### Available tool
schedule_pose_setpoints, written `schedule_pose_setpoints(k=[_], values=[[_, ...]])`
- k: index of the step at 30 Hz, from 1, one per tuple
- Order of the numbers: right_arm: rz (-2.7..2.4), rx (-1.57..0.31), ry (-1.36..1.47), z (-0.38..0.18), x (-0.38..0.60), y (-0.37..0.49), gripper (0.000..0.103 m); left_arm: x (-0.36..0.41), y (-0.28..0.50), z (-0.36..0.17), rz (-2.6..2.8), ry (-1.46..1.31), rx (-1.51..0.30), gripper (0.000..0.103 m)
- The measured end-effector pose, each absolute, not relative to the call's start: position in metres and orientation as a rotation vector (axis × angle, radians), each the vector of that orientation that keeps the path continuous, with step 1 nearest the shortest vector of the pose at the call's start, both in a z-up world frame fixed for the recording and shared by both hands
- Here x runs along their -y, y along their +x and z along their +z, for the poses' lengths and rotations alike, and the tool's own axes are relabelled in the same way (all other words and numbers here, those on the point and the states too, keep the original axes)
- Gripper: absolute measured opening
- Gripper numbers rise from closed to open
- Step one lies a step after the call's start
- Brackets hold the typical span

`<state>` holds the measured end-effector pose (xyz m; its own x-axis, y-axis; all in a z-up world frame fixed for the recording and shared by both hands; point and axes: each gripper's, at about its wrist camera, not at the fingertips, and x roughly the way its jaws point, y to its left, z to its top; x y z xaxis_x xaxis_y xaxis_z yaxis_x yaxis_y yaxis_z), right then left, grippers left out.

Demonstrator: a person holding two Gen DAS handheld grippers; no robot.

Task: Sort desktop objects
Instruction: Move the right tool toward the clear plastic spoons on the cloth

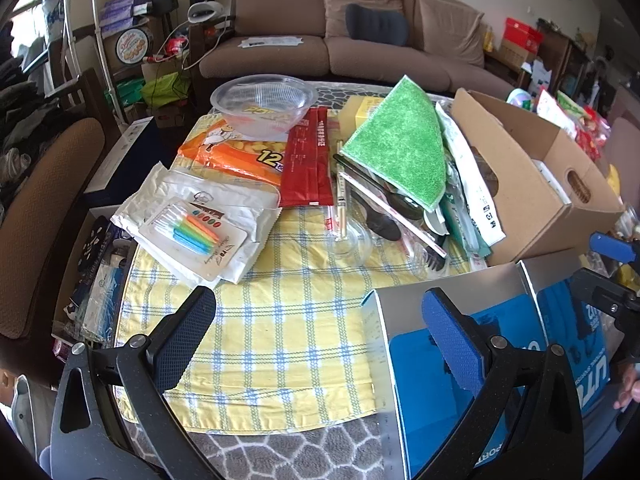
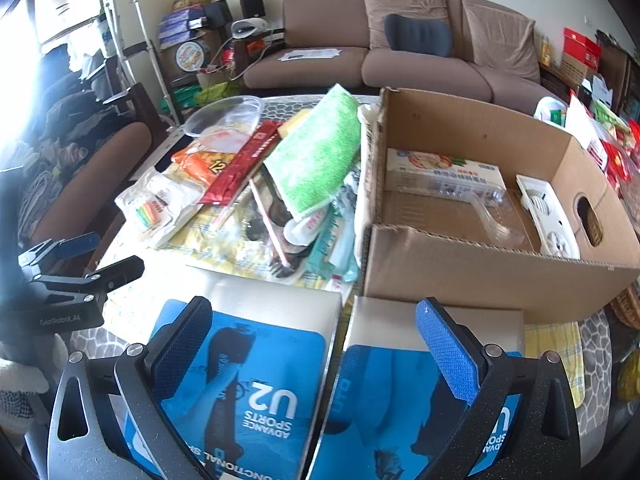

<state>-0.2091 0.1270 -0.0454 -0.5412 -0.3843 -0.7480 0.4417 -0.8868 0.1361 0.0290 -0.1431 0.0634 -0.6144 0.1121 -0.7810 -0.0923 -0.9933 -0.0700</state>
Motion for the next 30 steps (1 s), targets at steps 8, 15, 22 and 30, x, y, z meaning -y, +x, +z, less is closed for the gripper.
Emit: schedule_pose_setpoints(k=[8,15,22,30], values=[[-2.319,-0.099,1.103,-0.033,-0.078,-0.215,0.103,0.189,0.027,0.058,2.720,-1.319,0.067,0.097],[-2.274,-0.066,1.111,-0.031,-0.044,-0.242,0.098,0.211,0.019,0.042,2.668,-1.343,0.121,0.088],[-2.194,-0.020,1.220,-0.053,-0.017,-0.281,0.068,0.203,0.000,0.029,2.571,-1.328,0.139,0.078],[-2.098,-0.034,1.412,-0.102,0.007,-0.319,0.052,0.181,-0.031,0.005,2.480,-1.355,0.093,0.064]])
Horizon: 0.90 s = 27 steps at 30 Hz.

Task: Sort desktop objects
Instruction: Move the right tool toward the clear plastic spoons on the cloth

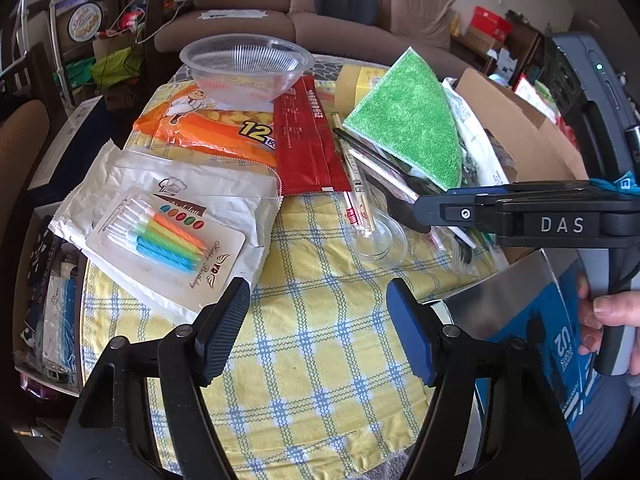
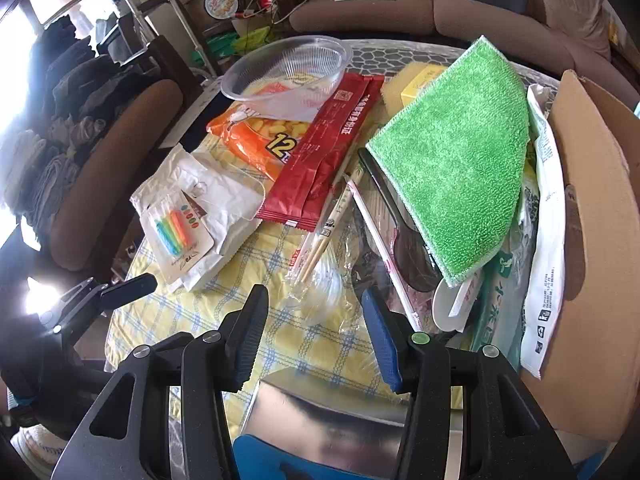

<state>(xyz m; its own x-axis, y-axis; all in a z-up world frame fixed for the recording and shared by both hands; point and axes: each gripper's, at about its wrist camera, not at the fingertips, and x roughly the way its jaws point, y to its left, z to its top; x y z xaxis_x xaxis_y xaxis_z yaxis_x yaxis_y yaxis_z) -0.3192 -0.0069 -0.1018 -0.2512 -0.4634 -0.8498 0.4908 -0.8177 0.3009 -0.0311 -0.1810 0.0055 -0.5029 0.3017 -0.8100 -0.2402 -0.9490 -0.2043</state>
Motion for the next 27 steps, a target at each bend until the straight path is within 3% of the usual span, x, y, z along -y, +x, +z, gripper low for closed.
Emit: schedule_pose_setpoints(k=[3,15,27], values=[[-2.083,-0.042,1.464,-0.116,0.011,-0.330,0.052,0.174,-0.041,-0.004,2.450,-1.380,0.098,0.059],[-2.007,-0.119,1.532,-0.137,0.026,-0.342,0.052,0.153,-0.062,-0.027,2.305,-1.383,0.128,0.059],[-1.841,0.045,1.621,-0.151,0.028,-0.355,0.055,0.141,-0.092,-0.044,2.197,-1.392,0.195,0.059]])
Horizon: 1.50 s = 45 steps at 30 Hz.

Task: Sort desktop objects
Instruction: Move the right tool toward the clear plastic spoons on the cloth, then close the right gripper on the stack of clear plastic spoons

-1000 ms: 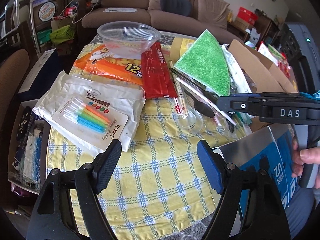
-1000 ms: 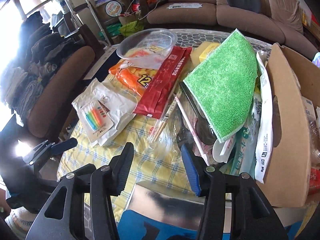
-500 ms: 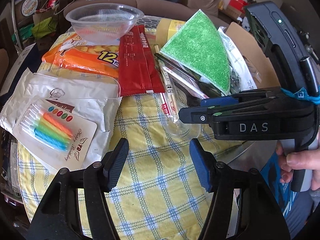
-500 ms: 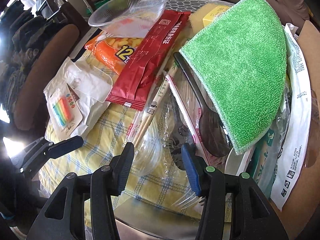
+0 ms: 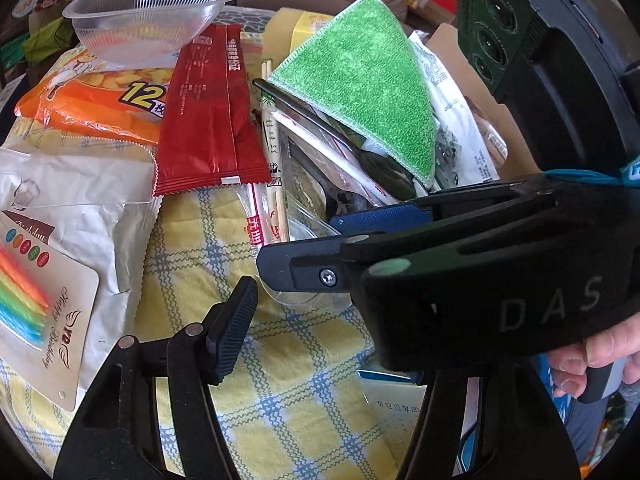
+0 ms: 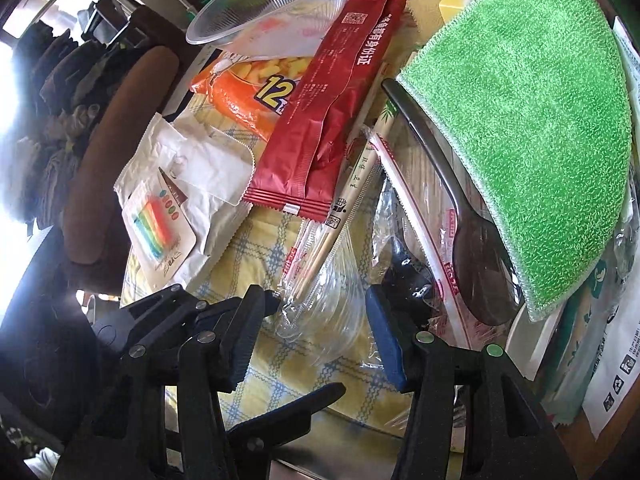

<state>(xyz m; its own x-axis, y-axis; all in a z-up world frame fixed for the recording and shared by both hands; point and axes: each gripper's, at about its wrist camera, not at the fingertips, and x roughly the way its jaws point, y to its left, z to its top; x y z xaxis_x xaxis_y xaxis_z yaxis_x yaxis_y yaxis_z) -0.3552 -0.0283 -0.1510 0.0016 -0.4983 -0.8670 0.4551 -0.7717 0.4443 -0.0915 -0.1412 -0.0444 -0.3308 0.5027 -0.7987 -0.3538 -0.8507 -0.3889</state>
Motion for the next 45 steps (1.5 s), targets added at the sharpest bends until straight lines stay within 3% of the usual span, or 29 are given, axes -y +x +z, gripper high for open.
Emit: schedule_pose_setpoints(k=[4,10,27,30,33,40,45], values=[[-1.797,0.078,1.632,-0.155,0.030,-0.356,0.057,0.142,-0.094,-0.046,2.161,-1.379,0.233,0.058],[-1.754,0.083,1.623,-0.157,0.038,-0.351,0.057,0.150,-0.088,-0.046,2.138,-1.394,0.275,0.042],[-1.590,0.014,1.596,-0.137,0.075,-0.277,0.058,0.190,-0.003,-0.012,2.122,-1.451,0.220,0.042],[-1.601,-0.030,1.593,-0.138,0.082,-0.266,0.059,0.194,0.003,-0.014,2.159,-1.479,0.211,0.046],[-1.622,-0.039,1.594,-0.139,0.082,-0.263,0.059,0.210,0.010,-0.017,2.186,-1.504,0.222,0.063],[-1.688,0.037,1.581,-0.128,0.065,-0.273,0.060,0.218,0.013,-0.017,2.202,-1.482,0.238,0.065],[-1.744,0.064,1.586,-0.124,0.050,-0.285,0.062,0.189,0.017,-0.013,2.194,-1.437,0.118,0.065]])
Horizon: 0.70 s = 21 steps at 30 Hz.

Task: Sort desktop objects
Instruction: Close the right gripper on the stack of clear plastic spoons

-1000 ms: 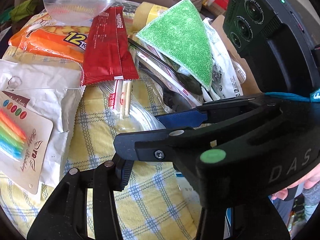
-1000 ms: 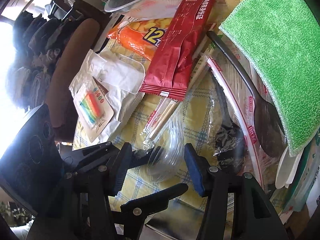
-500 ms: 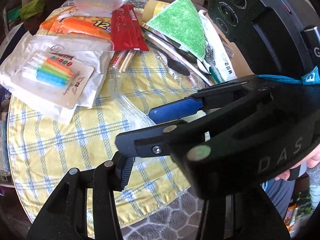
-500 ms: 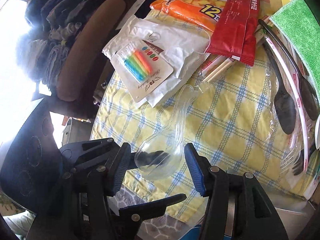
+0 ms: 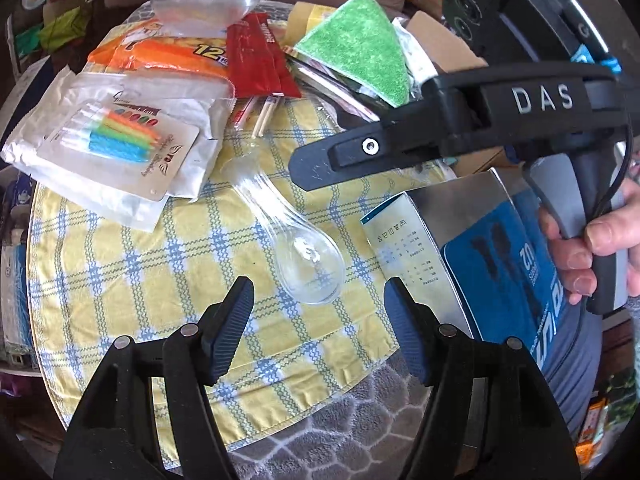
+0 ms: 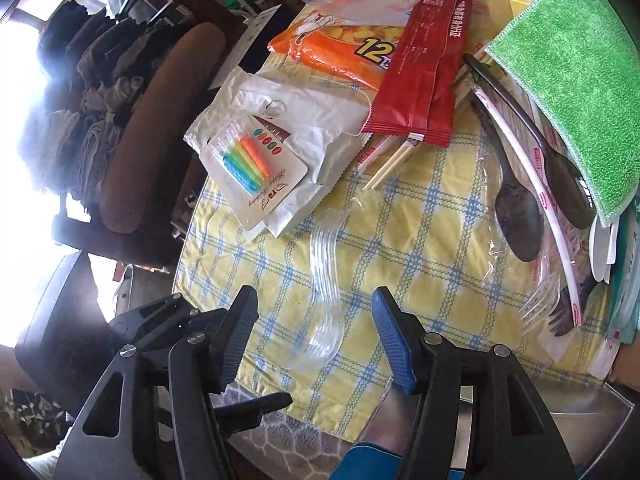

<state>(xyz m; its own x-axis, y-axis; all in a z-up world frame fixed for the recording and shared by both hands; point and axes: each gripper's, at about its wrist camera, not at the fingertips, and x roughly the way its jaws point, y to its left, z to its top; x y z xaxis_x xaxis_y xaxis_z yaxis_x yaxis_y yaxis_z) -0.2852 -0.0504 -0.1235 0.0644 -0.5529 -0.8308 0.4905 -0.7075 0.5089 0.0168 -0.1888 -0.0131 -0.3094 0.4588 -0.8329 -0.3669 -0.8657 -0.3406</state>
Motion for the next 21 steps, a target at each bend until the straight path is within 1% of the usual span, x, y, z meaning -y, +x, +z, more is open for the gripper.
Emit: schedule_pose_setpoints(k=[3,5,6,7,9,11,12,13,14,15,16,18,21], values=[[-1.793,0.064,1.557,-0.114,0.042,-0.291,0.062,0.167,0.018,-0.010,2.234,-1.410,0.002,0.064],[-1.808,0.067,1.538,-0.109,0.037,-0.293,0.065,0.155,0.015,-0.013,2.227,-1.409,-0.046,0.062],[-1.811,0.065,1.534,-0.107,0.035,-0.293,0.065,0.150,0.013,-0.016,2.228,-1.420,-0.071,0.051],[-1.813,0.060,1.534,-0.106,0.034,-0.294,0.065,0.148,0.010,-0.021,2.232,-1.441,-0.090,0.033],[-1.810,0.059,1.531,-0.106,0.033,-0.294,0.065,0.150,0.005,-0.028,2.244,-1.463,-0.077,0.019],[-1.802,0.058,1.534,-0.106,0.033,-0.293,0.066,0.161,0.003,-0.028,2.242,-1.463,0.013,0.016],[-1.796,0.056,1.537,-0.107,0.034,-0.293,0.067,0.168,0.002,-0.028,2.240,-1.461,0.064,0.012],[-1.787,0.050,1.541,-0.108,0.037,-0.292,0.071,0.176,0.000,-0.028,2.234,-1.460,0.126,0.011],[-1.777,0.040,1.545,-0.109,0.040,-0.291,0.074,0.184,-0.001,-0.029,2.222,-1.464,0.190,0.010],[-1.767,0.026,1.550,-0.111,0.045,-0.289,0.081,0.192,-0.003,-0.031,2.208,-1.473,0.251,0.011],[-1.760,0.011,1.554,-0.112,0.050,-0.288,0.084,0.199,-0.004,-0.033,2.199,-1.476,0.298,0.011],[-1.762,0.001,1.574,-0.115,0.060,-0.288,0.084,0.209,-0.005,-0.036,2.183,-1.480,0.369,0.012],[-1.727,0.029,1.628,-0.123,0.074,-0.292,0.086,0.215,-0.004,-0.038,2.184,-1.476,0.392,0.013]])
